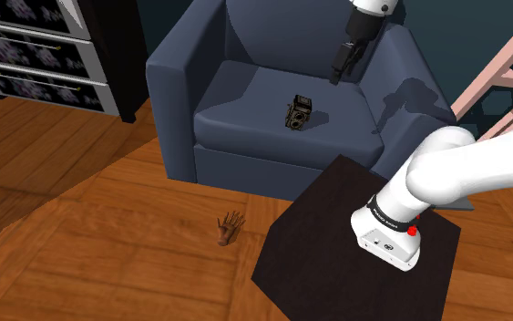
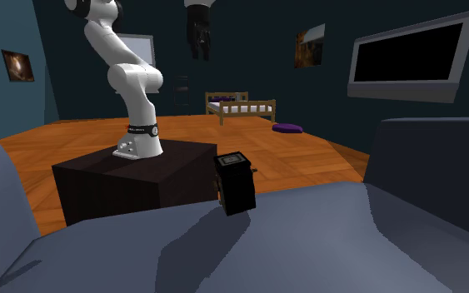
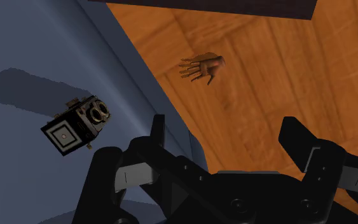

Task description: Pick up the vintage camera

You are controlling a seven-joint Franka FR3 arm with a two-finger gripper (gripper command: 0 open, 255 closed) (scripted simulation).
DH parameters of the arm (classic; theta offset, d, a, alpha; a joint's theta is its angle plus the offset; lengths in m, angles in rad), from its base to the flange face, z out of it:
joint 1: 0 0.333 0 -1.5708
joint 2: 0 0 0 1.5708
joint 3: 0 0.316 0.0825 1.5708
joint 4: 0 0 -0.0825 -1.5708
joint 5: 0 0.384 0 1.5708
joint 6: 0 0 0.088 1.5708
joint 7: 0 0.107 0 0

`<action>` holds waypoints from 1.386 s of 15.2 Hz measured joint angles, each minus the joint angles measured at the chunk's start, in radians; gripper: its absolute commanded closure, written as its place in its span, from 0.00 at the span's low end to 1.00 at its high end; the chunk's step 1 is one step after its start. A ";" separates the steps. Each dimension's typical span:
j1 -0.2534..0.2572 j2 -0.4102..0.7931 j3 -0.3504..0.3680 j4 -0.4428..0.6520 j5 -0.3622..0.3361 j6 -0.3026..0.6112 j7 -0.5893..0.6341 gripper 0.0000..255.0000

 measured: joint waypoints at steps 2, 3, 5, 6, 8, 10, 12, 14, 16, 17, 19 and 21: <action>0.000 0.009 -0.007 -0.002 -0.005 0.009 -0.012 0.00; -0.002 0.029 -0.022 -0.002 -0.016 0.026 -0.035 0.00; -0.003 0.078 -0.051 -0.008 -0.037 0.074 -0.084 0.00; 0.000 0.109 -0.063 -0.007 -0.044 0.100 -0.106 0.00; 0.001 0.176 -0.095 0.002 -0.063 0.152 -0.161 0.00; 0.002 0.235 -0.123 0.007 -0.078 0.201 -0.212 0.00; 0.004 0.300 -0.152 0.019 -0.089 0.249 -0.266 0.00; 0.007 0.383 -0.183 0.049 -0.095 0.298 -0.324 0.00; 0.012 0.450 -0.204 0.069 -0.096 0.338 -0.373 0.00; 0.012 0.480 -0.216 0.077 -0.097 0.357 -0.401 0.00; 0.014 0.579 -0.244 0.124 -0.086 0.405 -0.466 0.00; 0.017 0.661 -0.259 0.158 -0.072 0.446 -0.520 0.00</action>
